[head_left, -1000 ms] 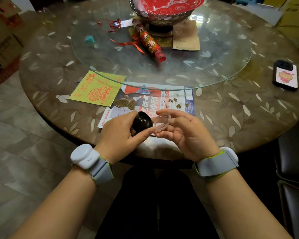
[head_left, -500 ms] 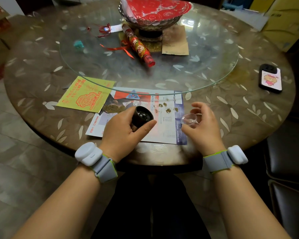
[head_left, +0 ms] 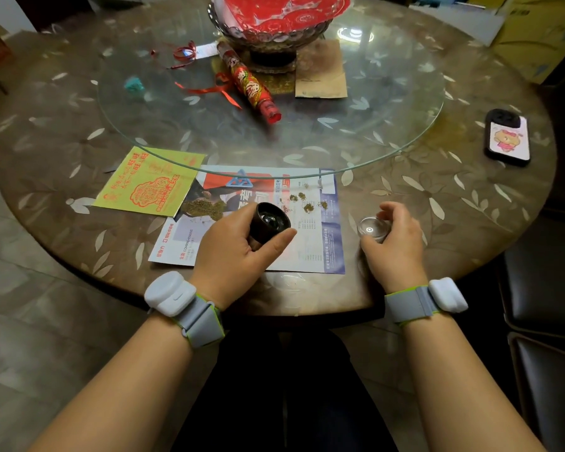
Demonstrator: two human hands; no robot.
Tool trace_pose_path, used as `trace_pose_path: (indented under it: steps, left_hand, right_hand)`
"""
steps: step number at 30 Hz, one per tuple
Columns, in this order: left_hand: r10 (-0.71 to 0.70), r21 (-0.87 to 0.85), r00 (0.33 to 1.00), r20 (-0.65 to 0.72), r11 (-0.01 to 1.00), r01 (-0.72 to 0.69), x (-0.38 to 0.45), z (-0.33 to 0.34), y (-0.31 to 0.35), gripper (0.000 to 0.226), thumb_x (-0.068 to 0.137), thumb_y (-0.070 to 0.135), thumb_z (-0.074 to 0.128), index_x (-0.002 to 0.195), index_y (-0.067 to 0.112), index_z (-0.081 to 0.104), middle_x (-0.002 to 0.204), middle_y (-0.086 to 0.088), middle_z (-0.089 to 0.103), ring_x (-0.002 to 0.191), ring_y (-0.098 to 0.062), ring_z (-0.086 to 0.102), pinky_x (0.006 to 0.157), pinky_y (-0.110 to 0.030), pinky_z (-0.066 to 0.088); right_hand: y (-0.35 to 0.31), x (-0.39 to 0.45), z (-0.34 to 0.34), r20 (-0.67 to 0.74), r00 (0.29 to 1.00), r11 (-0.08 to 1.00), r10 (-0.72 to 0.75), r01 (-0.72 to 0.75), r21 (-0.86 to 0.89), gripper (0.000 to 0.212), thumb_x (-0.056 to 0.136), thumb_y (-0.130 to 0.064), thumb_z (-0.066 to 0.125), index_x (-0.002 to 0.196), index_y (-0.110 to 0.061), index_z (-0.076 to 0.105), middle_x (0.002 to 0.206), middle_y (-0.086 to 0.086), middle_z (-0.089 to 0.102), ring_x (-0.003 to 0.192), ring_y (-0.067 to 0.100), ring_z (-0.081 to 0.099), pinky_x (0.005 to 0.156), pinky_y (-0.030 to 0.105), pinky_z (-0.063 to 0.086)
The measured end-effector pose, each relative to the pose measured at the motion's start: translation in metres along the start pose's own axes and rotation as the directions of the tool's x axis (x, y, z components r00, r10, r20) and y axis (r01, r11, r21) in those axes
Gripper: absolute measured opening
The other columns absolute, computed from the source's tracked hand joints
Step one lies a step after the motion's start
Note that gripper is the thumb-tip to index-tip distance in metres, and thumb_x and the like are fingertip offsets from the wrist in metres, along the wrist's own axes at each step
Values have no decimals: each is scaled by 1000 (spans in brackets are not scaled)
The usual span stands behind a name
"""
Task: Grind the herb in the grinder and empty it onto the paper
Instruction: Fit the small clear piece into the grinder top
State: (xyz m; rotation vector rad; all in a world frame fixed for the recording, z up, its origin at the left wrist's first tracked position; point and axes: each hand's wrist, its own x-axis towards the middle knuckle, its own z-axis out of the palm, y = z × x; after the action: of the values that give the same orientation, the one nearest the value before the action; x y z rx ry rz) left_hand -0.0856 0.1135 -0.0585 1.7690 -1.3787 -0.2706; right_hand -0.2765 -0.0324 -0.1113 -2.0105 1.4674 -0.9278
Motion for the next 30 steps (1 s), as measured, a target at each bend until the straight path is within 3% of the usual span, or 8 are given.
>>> trace_pose_path:
  steps: [4,7,10,12,14,21,25,30]
  left_hand:
    - [6,12,1000,0,1000,-6,-2,1,-2,52,80,63,51,94,14,62,80,-2,64,75,-21,58,64,-43,48]
    - [30,27,999,-25,999,-29,-5,2,-2,51,79,60,53,90,11,62,77,-4,63,72,-25,58,62,-44,47]
    - [80,65,997,-24,995,-78,-11,3,-1,47,76,57,59,87,12,63,74,-2,63,69,-23,59,59,-41,48]
    - [105,70,994,-6,992,-104,-12,2,0,41,76,54,64,86,15,63,74,1,64,68,-21,60,58,-40,48]
    - [108,33,994,15,994,-109,-12,2,1,34,75,48,67,86,16,65,74,3,65,68,-21,61,58,-40,48]
    - [104,39,995,8,994,-104,-13,0,0,30,70,42,62,85,16,66,71,2,65,64,-20,59,54,-39,46]
    - [112,76,994,-1,991,-111,-14,0,0,31,69,42,62,85,16,66,71,2,65,64,-20,59,54,-39,46]
    - [100,51,995,-4,994,-99,-14,0,-4,28,69,40,64,87,18,66,73,2,65,66,-20,60,55,-40,46]
  right_hand:
    - [-4,-1,-1,7,1000,999,1,-1,-38,45,72,-2,62,116,-3,55,113,18,60,110,36,46,92,27,29]
    - [-25,-11,-7,-61,991,993,-115,117,29,39,70,-10,61,109,-6,61,110,11,61,107,31,49,92,24,31]
    - [-58,-28,-11,56,979,939,-198,173,298,22,74,-13,63,95,-13,69,98,-1,66,97,17,60,88,25,44]
    - [-80,-40,-12,174,955,864,-240,129,487,15,76,-10,67,90,-15,70,92,2,69,91,15,64,84,32,50]
    - [-94,-48,-11,221,929,817,-298,129,561,12,76,-9,70,86,-16,71,86,4,69,86,16,63,79,33,50]
    - [-111,-51,-17,274,920,867,-280,119,484,5,70,-20,74,72,-24,73,72,1,66,70,13,56,63,21,40]
    - [-117,-52,-22,303,933,894,-196,43,446,6,68,-21,81,69,-23,75,64,0,64,55,8,46,57,21,38]
    - [-122,-56,-23,332,931,898,-150,-12,439,11,64,-23,84,73,-22,77,60,-7,61,52,7,44,56,23,39]
